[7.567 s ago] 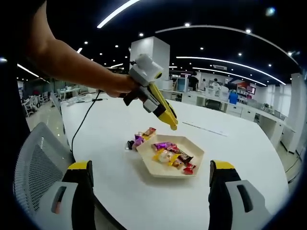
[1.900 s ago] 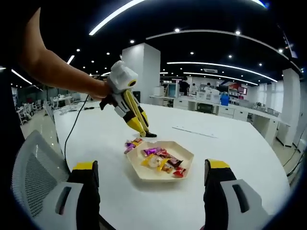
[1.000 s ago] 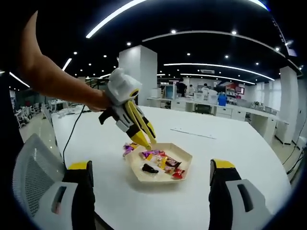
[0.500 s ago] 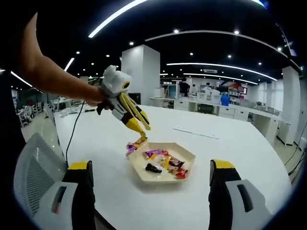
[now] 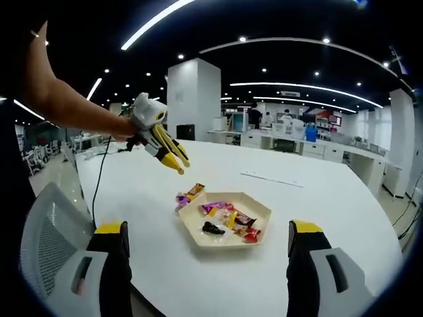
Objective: Place the target food into the container with the food tongs after gripping and lifting it, then release it inside without dropping or visibly crushing the food.
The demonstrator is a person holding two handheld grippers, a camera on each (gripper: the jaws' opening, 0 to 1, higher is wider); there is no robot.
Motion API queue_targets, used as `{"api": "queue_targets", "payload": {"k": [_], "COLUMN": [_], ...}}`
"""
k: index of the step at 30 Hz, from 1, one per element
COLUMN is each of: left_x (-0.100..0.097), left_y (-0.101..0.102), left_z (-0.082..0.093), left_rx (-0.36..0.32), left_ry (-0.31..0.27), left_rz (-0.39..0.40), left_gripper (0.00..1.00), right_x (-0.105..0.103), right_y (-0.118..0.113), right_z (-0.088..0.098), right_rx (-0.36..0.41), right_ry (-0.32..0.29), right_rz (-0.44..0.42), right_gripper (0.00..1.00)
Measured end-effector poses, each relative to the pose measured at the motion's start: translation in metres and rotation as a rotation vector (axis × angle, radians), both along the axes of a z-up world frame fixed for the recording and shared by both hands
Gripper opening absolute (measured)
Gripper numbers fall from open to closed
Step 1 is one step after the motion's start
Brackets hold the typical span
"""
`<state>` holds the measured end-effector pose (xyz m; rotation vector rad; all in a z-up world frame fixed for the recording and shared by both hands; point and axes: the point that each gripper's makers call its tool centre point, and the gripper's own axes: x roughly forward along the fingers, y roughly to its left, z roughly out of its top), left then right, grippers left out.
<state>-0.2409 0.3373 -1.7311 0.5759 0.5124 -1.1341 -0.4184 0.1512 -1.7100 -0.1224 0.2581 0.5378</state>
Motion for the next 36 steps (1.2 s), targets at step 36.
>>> {"api": "queue_targets", "payload": {"k": [36], "left_x": [0.029], "left_y": [0.041], "left_z": [-0.078], "left_rx": [0.088], "left_ry": [0.056], "left_rz": [0.154], "left_gripper": [0.26], "right_x": [0.0], "right_y": [0.001], "right_z": [-0.004], "right_rx": [0.006], "right_ry": [0.028], "right_rz": [0.001], "right_gripper": [0.98]}}
